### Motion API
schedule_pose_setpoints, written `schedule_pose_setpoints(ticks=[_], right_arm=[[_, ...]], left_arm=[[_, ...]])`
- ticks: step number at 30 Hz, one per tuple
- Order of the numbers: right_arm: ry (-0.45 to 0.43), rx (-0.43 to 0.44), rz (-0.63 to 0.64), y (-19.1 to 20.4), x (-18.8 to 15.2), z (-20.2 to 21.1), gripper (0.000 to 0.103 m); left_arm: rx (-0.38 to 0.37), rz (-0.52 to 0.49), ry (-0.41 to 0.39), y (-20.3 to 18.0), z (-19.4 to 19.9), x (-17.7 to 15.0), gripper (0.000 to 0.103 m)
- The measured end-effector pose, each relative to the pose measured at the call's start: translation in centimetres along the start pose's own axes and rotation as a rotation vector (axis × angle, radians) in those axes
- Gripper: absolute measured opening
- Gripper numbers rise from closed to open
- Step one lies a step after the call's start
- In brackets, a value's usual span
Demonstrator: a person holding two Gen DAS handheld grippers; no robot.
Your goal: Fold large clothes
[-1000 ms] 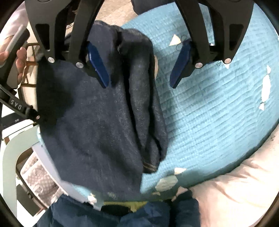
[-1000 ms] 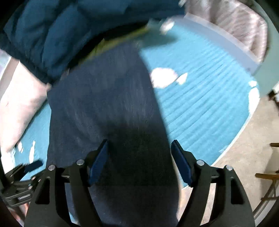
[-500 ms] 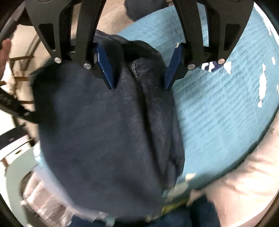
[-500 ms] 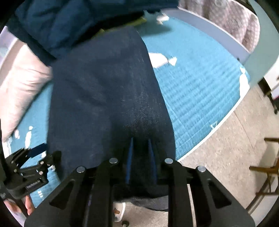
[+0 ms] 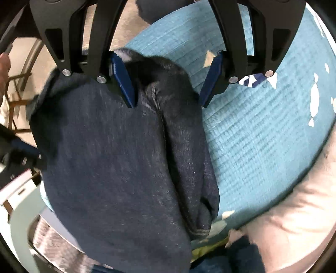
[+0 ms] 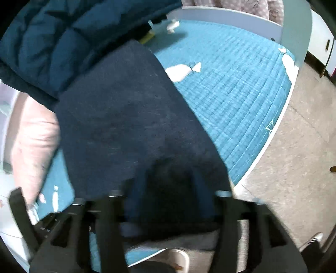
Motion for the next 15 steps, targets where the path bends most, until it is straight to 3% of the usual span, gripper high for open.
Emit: schedule_pose_setpoints(ticks=[2, 3, 6, 9, 15], right_arm=[[-0.075, -0.008, 0.029, 1.2, -0.3, 2.0, 0.084], [-0.094, -0.014, 0.040, 1.6, -0.5, 2.5, 0.090], [-0.160, -0.068, 0.099, 3.2, -1.3, 4.7, 0.090], [-0.212, -0.067, 0.160, 5.4, -2.2, 6.6, 0.093], [-0.315, -0.107, 0.261, 10.4, -5.4, 10.1, 0.094]], left_arm=[[-0.005, 0.003, -0.022, 0.2, 1.0, -0.5, 0.067], [0.002, 0.006, -0.034, 0.3, 1.6, -0.8, 0.073], [0.067, 0.014, -0.084, 1.4, 3.5, -2.0, 0.078], [0.033, 0.039, -0.084, 2.4, 5.3, -3.2, 0.079], [0.073, 0.079, -0.156, 5.9, 10.0, -5.2, 0.080]])
Point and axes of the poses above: each gripper's, at about its wrist camera, not at the fingertips, and z roughly against the way its jaws point, y to its left, x to its top, the point moved 5 cm from there along -z, roughly the way its jaws point, and after that the axes turned 6 degrees about -y, right-handed, at the moved point
